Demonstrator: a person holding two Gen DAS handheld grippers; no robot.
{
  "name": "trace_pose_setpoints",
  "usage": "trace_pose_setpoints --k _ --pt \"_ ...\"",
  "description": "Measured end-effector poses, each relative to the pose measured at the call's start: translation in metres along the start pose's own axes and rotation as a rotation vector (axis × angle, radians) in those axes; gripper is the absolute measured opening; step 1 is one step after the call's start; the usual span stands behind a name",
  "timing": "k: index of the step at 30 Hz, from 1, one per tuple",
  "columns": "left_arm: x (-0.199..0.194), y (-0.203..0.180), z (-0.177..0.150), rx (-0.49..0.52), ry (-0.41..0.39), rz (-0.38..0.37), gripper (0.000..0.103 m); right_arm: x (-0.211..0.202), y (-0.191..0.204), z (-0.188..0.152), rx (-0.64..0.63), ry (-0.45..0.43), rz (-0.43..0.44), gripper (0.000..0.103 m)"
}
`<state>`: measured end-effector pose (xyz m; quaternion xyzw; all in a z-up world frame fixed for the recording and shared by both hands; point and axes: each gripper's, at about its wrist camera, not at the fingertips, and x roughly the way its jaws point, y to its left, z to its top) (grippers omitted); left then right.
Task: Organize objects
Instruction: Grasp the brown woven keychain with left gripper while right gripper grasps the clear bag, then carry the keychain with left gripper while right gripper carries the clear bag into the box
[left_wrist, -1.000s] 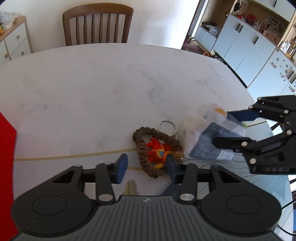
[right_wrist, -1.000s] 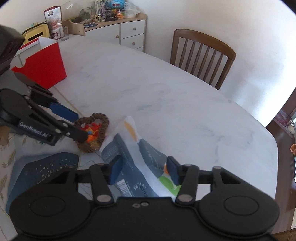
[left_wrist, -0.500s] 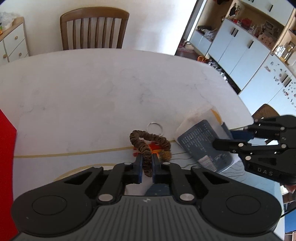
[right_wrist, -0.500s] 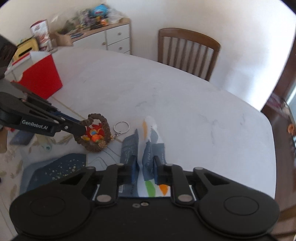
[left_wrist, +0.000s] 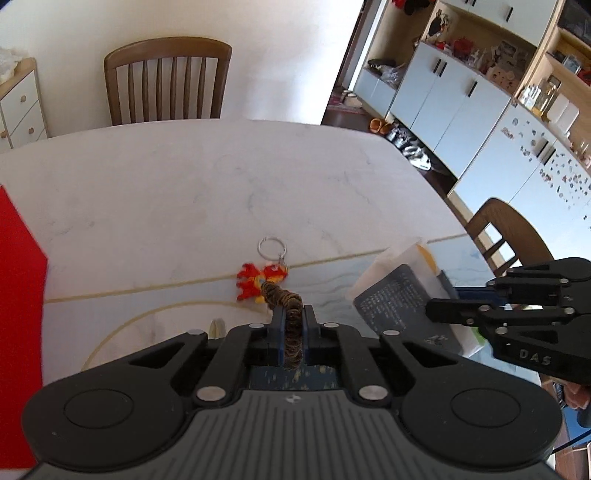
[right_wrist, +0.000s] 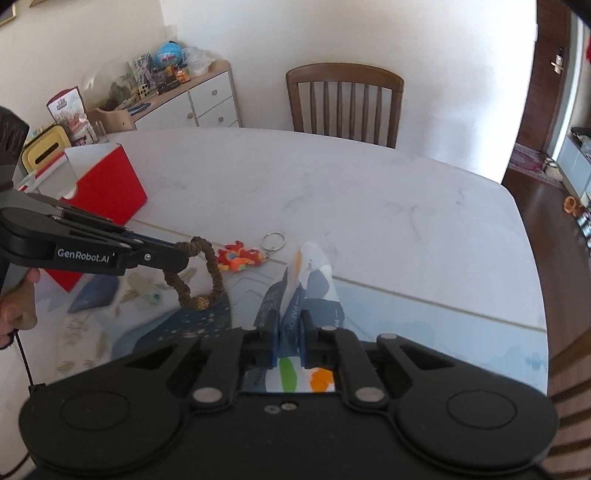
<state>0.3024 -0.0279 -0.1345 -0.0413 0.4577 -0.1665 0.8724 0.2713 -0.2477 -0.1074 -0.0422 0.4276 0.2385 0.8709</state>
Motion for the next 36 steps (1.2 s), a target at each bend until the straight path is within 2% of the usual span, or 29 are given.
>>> trace_pose_setpoints --k 9,19,27,36 --pt "-0.036 0.002 -0.023 0.025 0.005 -0.046 0.008 -0.03 0.027 -0.011 0.056 -0.011 0.005 0.009" --pt "-0.079 0.019 -0.038 0.041 -0.024 -0.086 0.008 -0.05 0.065 -0.001 0.062 -0.043 -0.004 0.009" --pt "-0.127 0.054 -0.04 0.042 -0.068 -0.09 0.008 -0.053 0.112 0.017 0.041 -0.065 0.004 0.009" --pt "-0.166 0.117 -0.037 0.017 -0.121 -0.047 0.008 -0.037 0.179 0.056 -0.022 -0.095 0.041 0.009"
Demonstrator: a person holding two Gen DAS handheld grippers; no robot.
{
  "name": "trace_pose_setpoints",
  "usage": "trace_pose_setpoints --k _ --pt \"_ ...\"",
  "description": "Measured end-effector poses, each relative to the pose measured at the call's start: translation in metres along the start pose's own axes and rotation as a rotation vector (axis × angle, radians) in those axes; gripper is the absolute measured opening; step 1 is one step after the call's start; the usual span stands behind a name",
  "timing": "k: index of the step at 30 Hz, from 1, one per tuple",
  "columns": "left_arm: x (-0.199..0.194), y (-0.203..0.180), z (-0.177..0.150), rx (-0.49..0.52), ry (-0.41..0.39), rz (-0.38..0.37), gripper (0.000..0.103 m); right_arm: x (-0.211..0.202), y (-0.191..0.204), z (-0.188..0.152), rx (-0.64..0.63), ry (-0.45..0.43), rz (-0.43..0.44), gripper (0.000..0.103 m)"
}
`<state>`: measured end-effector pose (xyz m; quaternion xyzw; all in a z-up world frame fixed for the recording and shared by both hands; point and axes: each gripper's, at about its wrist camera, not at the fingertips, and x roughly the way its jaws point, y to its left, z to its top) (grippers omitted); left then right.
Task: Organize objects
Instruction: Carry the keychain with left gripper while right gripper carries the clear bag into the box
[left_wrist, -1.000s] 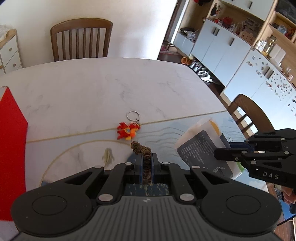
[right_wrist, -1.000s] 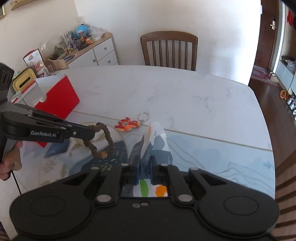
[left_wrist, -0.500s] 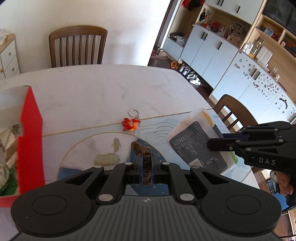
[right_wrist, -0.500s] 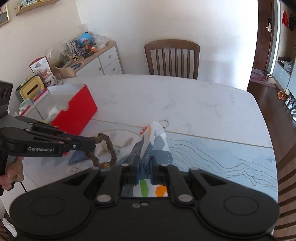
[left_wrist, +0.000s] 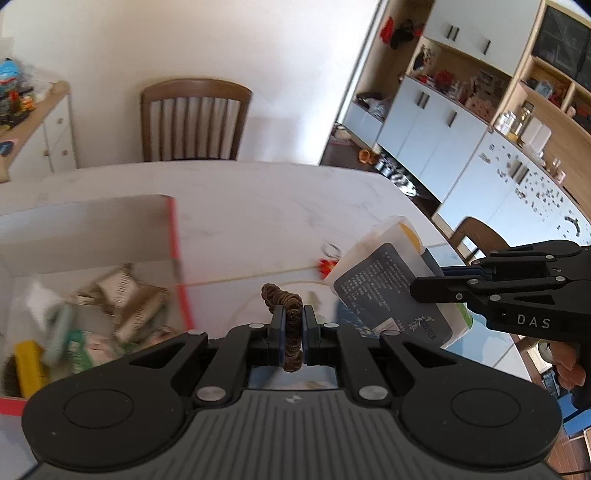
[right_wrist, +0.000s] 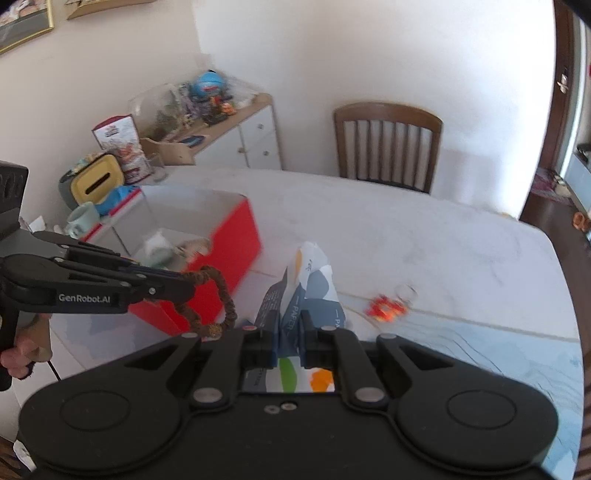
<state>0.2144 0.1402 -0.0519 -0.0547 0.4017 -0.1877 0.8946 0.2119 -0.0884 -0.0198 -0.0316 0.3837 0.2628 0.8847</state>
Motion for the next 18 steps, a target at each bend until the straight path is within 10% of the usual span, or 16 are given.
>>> trace_pose_setpoints --k 18 --pt "-0.046 0.142 0.023 -0.035 -0.052 0.203 0.008 0.08 0.111 0.068 -0.095 -0.007 0.057 0.009"
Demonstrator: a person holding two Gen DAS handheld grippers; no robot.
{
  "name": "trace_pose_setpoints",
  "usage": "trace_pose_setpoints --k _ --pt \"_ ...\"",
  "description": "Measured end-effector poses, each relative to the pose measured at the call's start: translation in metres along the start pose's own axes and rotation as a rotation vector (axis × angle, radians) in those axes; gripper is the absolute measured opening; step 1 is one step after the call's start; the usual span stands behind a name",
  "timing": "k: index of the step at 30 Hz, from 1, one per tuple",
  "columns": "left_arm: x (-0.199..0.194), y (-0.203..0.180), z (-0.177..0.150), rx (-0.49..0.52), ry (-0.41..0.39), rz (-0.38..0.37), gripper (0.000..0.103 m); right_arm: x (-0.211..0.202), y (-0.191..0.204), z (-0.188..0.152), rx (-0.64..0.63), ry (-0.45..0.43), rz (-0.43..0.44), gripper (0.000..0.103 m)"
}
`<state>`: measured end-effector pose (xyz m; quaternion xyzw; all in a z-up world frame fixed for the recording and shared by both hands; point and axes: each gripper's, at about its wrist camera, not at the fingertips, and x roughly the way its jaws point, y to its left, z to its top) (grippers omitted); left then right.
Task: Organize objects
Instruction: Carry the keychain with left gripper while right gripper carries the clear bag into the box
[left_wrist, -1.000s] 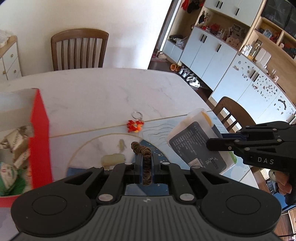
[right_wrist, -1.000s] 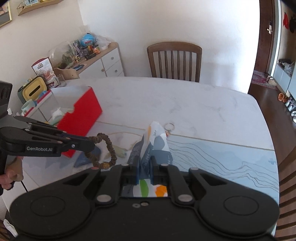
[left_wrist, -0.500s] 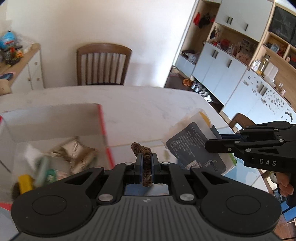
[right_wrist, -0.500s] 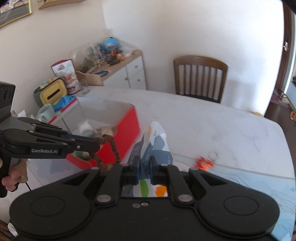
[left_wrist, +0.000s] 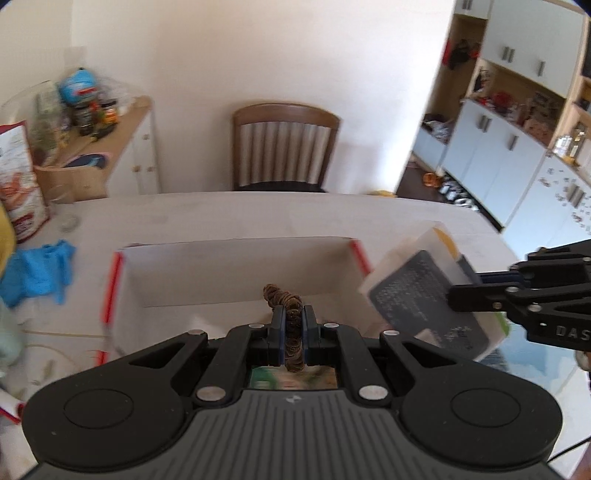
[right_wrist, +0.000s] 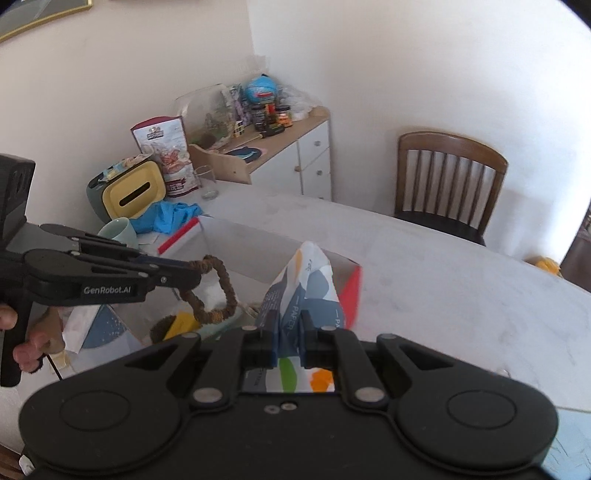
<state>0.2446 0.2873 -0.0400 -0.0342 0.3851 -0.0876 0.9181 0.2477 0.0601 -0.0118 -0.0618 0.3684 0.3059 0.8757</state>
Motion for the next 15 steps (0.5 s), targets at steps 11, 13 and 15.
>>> trace_pose_setpoints --k 11,13,15 --pt "0.02 0.052 -0.009 0.022 0.065 0.154 0.008 0.061 0.035 0.012 -0.023 0.053 0.03 0.009" --pt "0.026 0.054 -0.012 0.046 0.08 0.185 0.008 0.073 0.037 0.014 -0.019 0.068 0.03 0.009" --pt "0.034 0.059 -0.013 0.049 0.093 0.195 0.008 0.085 0.041 0.014 -0.02 0.083 0.032 0.009"
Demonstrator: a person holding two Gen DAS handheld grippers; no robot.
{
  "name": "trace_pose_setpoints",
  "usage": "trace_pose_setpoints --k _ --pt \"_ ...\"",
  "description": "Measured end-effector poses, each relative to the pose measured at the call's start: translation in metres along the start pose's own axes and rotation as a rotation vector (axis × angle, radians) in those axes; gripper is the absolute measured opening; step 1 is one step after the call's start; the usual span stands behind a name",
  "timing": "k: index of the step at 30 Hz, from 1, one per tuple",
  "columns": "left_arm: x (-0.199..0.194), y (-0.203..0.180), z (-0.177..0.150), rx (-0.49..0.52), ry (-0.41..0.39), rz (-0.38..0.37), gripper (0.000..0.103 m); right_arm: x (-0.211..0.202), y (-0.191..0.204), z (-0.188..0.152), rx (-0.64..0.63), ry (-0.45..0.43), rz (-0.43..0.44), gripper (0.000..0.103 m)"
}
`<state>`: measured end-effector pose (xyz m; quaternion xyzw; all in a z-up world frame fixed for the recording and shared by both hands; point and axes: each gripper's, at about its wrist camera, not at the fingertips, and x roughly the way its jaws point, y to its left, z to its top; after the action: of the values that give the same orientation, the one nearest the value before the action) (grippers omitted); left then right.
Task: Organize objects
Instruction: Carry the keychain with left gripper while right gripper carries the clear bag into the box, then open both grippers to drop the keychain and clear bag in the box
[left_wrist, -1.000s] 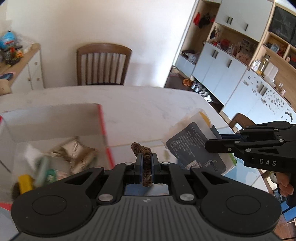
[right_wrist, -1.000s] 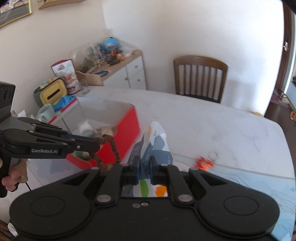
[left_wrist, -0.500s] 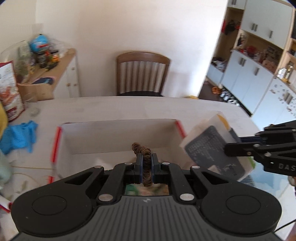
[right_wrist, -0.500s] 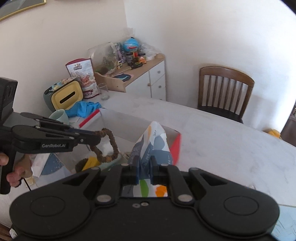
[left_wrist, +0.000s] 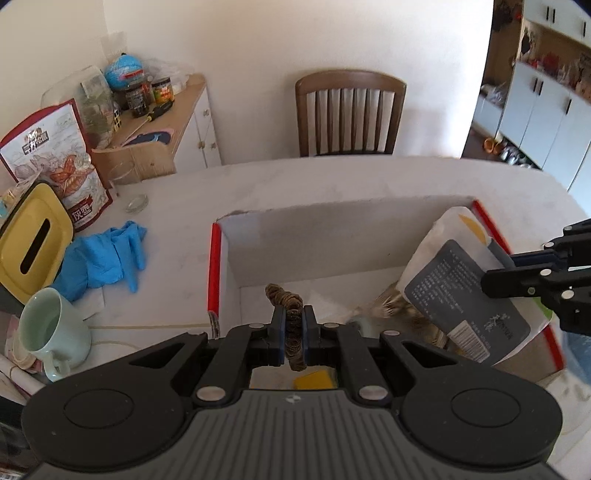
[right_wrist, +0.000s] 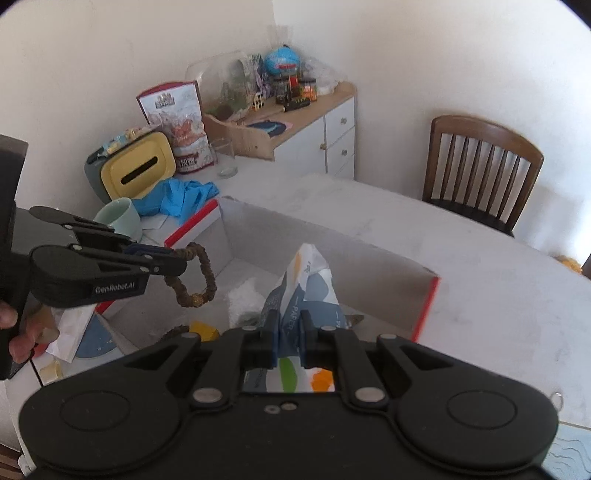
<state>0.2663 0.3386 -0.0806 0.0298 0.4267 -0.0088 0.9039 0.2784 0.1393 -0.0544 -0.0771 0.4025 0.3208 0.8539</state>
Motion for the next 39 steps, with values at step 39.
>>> trace_pose_setpoints --k 39 --pt "0.05 -0.008 -0.009 -0.001 0.18 0.058 0.03 0.0 0.002 -0.02 0.036 0.016 0.062 0.046"
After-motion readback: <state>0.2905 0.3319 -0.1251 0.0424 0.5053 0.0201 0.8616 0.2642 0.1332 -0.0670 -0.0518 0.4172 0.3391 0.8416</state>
